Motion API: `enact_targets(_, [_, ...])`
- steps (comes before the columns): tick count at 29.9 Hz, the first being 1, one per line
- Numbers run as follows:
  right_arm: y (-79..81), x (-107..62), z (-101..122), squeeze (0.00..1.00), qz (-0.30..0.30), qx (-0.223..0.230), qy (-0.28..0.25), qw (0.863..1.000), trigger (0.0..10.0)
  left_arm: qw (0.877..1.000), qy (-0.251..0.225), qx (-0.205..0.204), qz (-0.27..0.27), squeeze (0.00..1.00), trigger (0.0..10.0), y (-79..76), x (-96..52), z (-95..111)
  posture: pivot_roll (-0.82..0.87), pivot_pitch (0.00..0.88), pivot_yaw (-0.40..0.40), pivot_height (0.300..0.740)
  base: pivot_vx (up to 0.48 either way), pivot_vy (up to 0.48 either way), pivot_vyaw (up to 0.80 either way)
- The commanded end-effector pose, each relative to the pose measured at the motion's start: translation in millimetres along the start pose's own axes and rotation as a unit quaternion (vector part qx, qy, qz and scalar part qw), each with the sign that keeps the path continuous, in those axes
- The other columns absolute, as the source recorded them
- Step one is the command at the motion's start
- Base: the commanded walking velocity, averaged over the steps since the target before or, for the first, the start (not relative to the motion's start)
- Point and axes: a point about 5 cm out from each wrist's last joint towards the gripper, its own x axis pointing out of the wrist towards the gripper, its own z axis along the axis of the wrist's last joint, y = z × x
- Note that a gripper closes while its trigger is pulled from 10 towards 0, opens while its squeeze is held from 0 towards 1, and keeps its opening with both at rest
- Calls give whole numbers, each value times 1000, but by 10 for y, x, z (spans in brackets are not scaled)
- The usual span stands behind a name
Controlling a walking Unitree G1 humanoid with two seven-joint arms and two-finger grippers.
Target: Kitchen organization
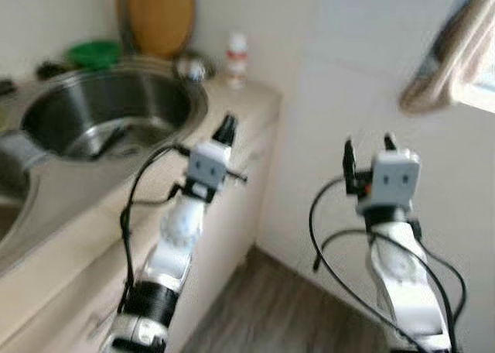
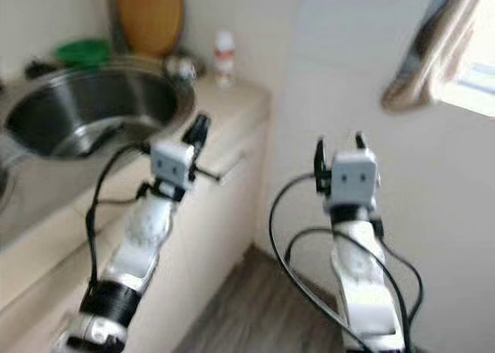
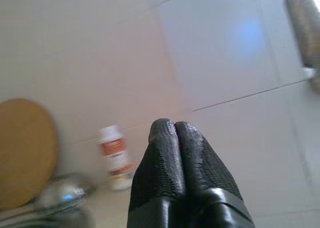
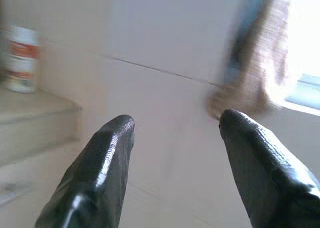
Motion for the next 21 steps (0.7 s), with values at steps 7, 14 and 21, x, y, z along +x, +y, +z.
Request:
enact_targets(7, [-116,-37,-47,0,-21,-22,10,999,10000,1000,0,-3,-28,0,10000,-118,13,3,75,0,-41,740,0,0,-800])
enact_targets(14, [-172,-92,-107,0,-30,-34,24,999,10000,999,10,-5,-39,0,10000,-149,2,-26,70,0,-38,740,0,-40,-800])
enact_targets(21, [-208,-123,-162,0,-40,-44,40,997,10000,999,15,-7,-45,0,10000,-160,2,-39,67,0,-35,740,0,-442,-800])
